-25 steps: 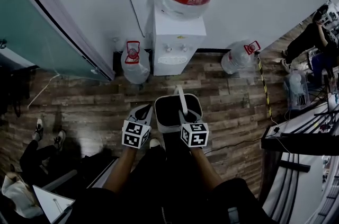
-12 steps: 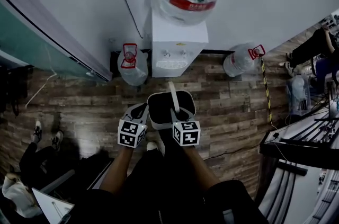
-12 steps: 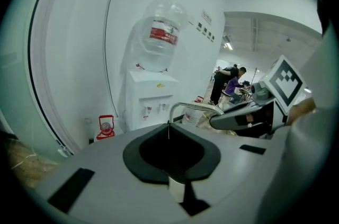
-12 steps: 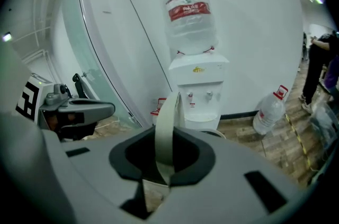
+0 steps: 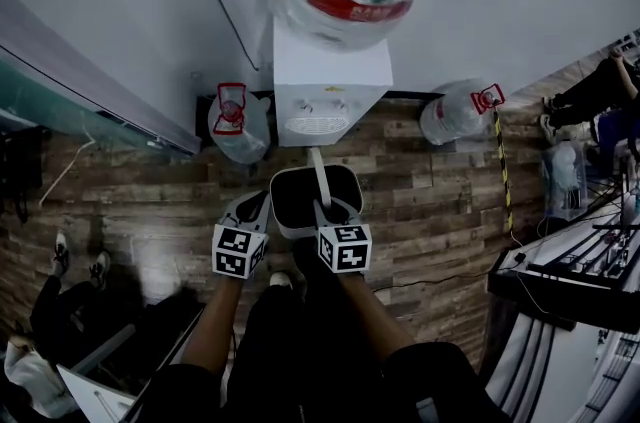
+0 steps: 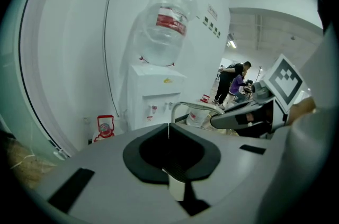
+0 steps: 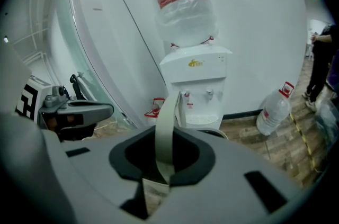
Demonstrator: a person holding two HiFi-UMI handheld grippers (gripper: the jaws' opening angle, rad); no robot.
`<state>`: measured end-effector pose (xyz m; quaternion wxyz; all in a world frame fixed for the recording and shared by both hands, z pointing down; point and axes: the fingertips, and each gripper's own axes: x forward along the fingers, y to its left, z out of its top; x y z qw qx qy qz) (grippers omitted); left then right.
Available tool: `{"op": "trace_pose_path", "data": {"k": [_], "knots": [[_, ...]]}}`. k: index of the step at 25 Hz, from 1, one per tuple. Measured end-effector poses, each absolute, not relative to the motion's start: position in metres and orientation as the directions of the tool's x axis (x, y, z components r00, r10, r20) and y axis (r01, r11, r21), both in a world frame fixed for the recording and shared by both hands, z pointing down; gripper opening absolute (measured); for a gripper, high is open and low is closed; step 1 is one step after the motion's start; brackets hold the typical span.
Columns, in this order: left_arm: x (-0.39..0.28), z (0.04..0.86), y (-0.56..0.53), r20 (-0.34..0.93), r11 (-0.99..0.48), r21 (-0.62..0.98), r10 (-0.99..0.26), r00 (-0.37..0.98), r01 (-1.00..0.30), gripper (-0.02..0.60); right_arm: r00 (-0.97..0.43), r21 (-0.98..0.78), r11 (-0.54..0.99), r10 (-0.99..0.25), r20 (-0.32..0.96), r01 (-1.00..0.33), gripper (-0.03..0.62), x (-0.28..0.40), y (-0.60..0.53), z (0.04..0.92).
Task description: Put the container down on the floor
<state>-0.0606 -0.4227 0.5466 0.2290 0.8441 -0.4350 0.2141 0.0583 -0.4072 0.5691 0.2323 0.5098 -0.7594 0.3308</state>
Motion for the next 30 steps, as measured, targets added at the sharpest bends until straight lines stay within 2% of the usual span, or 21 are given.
{"op": "trace_pose_path", "data": {"k": [17, 30], "knots": [[-0.038, 0.659, -0.465, 0.525, -0.524, 0.206, -0.653, 0.546, -0.826, 0.015, -0.374, -0.271, 0.259, -0.637, 0.674, -0.927, 0.066, 0.083, -0.486, 0.68], [-0.036, 0.775, -0.486, 0.47, -0.562, 0.156, -0.681, 0.562, -0.812, 0.015, -0.437, -0.303, 0.318, -0.584, 0.684, -0.898, 0.066, 0.085, -0.508, 0.793]]}}
